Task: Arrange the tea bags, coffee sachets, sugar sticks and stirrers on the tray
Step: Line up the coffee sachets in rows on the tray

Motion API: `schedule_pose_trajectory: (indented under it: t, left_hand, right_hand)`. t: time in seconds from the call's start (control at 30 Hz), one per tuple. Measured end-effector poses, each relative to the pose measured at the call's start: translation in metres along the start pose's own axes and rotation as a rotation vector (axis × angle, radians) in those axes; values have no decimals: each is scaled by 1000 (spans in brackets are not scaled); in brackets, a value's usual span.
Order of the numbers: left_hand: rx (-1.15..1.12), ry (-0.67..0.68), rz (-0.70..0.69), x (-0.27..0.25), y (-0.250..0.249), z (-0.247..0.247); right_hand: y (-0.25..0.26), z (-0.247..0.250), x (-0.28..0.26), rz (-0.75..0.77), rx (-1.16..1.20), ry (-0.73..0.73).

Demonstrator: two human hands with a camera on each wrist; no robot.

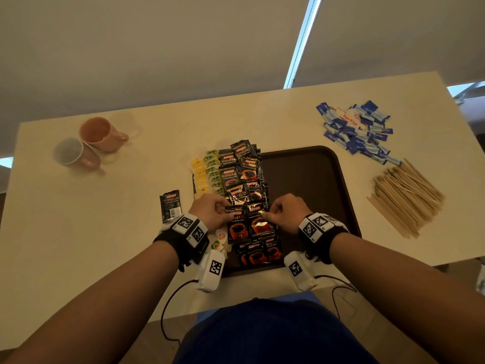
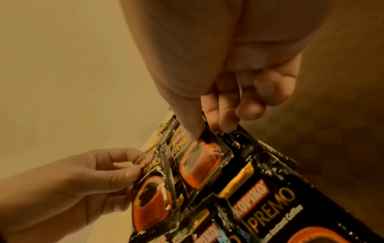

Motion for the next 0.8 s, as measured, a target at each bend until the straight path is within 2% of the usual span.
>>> schedule_pose_trajectory:
  t: [0.17, 0.5, 0.63, 0.7, 0.8]
  left_hand:
    - [-30, -57, 19, -1, -4, 1]
    - [-78, -100, 32, -4, 3, 5]
    - [-209, -112, 64, -5, 14, 16]
    - [-259, -209, 122, -10, 29, 40]
    - [-194, -387, 265, -18, 74, 92]
  right_hand:
    - [-7, 1, -1, 22, 64, -12]
    - [-10, 11, 1, 27, 26, -64]
    - [-14, 16, 2, 7, 38, -70]
    - [-16, 19, 2, -9, 33, -73]
    - [-18, 20, 2, -20, 39, -89]
Point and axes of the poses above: each hand's wrist, its own x-axis towards the middle knuckle, its own z-axis out of the back of the hand, y = z × x, the point moved 7 cm from there along x, towards the middle knuckle, and after that the axes turned 7 degrees about y, right-handed, at the moved point
